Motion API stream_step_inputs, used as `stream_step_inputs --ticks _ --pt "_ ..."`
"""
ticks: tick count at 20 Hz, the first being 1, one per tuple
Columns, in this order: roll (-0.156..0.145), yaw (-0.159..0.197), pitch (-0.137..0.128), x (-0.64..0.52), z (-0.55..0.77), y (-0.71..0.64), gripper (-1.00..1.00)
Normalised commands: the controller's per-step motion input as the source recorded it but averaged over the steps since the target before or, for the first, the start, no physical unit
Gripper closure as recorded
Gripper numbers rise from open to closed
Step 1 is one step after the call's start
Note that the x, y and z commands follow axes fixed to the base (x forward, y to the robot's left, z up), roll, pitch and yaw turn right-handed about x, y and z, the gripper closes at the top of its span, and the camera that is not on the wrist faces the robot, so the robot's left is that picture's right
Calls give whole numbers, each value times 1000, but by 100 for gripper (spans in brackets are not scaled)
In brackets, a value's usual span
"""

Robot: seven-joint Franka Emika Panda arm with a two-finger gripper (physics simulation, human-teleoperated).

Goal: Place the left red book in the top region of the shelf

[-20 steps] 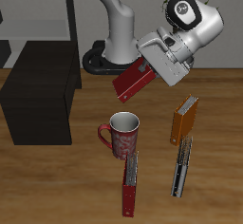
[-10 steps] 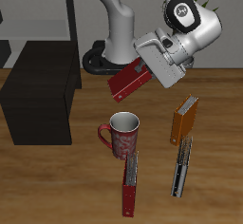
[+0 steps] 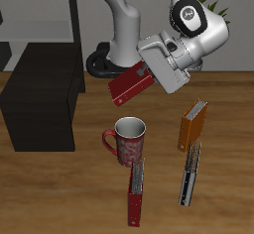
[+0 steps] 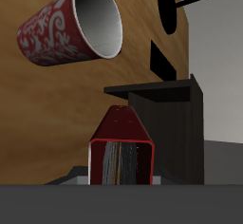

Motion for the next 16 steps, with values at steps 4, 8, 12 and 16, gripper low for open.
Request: stream_step_inputs --ticks 4,8,12,16 --pt "-31 1 -22 25 -18 -69 100" --pt "-60 4 6 48 -120 -136 100" --pt "-45 -6 15 68 -82 -106 100" --pt "-21 5 4 58 -61 -22 100"
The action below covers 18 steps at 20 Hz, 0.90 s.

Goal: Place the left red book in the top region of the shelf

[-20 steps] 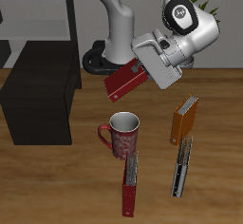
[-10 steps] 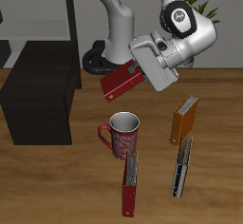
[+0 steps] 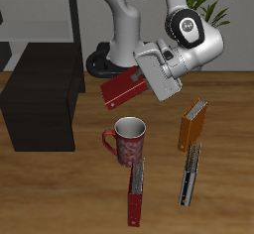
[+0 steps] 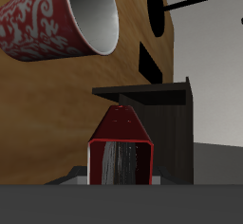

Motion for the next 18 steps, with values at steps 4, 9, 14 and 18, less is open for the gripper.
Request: stream_step_inputs --ticks 4,9,14,18 --pt "-33 8 7 57 -83 -96 100" --pt "-19 -2 7 26 -40 -72 100" --pt "-25 -5 21 37 -67 -134 100" --pt "-31 -18 1 31 25 -163 100"
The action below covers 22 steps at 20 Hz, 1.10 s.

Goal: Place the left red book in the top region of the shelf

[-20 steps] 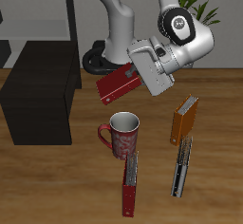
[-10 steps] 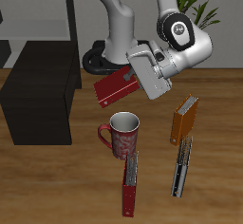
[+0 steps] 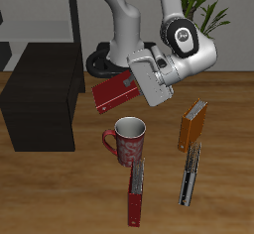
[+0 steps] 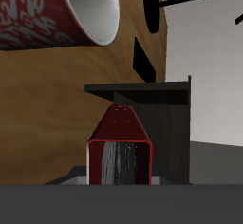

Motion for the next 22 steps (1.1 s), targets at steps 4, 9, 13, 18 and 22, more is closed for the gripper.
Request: stream_step_inputs --ticks 4,9,13,18,22 --pt "-49 -14 10 48 26 -266 100" --pt "-42 -8 -8 99 -7 -274 100" --pt "-26 1 16 90 -120 -223 100" --pt "-24 -1 26 72 -150 -226 100" --pt "-11 6 24 34 -132 -102 100"
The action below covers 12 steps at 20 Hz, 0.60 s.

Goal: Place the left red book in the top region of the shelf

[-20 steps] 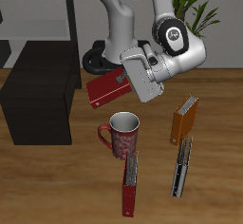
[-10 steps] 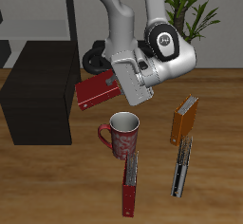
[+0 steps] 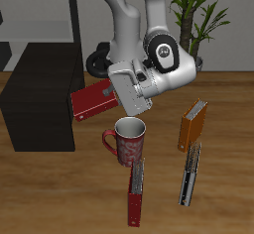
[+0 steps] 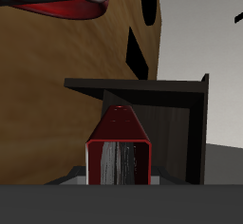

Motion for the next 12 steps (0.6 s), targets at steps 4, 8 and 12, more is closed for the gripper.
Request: stream_step_inputs --ticks 4,8,12 --pt "-35 -14 25 27 -64 -180 100" --pt "-43 -20 14 21 -9 -241 100" --pt "-40 -14 31 74 -26 -228 100"
